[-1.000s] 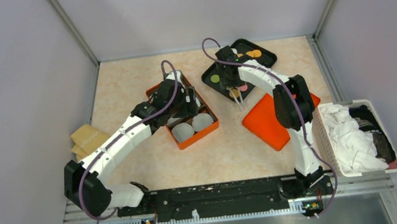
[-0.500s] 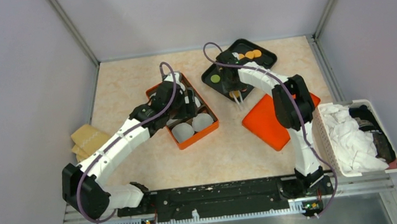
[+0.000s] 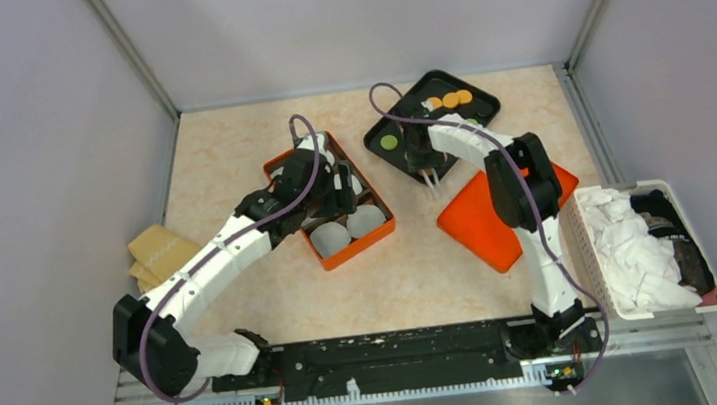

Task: Pack the cookies

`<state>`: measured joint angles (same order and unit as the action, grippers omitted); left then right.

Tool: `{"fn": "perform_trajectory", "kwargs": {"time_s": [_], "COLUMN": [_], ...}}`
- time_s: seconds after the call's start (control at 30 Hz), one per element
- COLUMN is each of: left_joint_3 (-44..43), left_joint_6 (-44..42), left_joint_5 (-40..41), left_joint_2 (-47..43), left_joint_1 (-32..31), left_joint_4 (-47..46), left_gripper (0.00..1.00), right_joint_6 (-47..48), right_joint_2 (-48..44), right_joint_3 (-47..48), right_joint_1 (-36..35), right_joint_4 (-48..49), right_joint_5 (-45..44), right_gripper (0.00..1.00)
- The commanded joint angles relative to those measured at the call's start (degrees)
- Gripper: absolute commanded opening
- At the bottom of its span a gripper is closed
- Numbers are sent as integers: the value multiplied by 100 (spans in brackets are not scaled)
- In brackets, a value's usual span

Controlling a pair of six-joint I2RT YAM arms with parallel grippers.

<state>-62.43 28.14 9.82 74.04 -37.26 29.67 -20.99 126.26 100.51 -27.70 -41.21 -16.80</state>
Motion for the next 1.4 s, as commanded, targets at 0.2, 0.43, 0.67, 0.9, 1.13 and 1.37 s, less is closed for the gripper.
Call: {"fn": "perform_trajectory", "kwargs": {"time_s": [0.2, 0.43, 0.67, 0.9, 1.13, 1.37], "left_joint_3": [-1, 11, -146, -376, 52, 343], "left_joint_6": [-19, -10, 120, 438, 1200, 1150], "left_joint_5": [-110, -132, 514, 799, -339, -552], "left_joint_2": [-30, -72, -177, -433, -827, -1034], "left_joint_1": [-30, -30, -24, 317, 1811, 2108], "left_joint_4": [-254, -271, -223, -498, -676, -880], "left_gripper": [87, 87, 87, 94, 94, 94], "right_joint_6": [78, 183, 286, 490, 649, 781], "right_joint_2": [-395, -666, -1085, -1449, -1241, -494], "right_joint_3": [322, 461, 486, 753, 1679, 2571], "right_joint_1": [-12, -10, -52, -444, -1073, -1634], "right_joint_4": [-125, -208, -149, -229, -535, -911], "right_joint_5": [-92, 157, 469, 512, 818, 908], "right_gripper": [14, 6, 0, 0, 0, 0]}}
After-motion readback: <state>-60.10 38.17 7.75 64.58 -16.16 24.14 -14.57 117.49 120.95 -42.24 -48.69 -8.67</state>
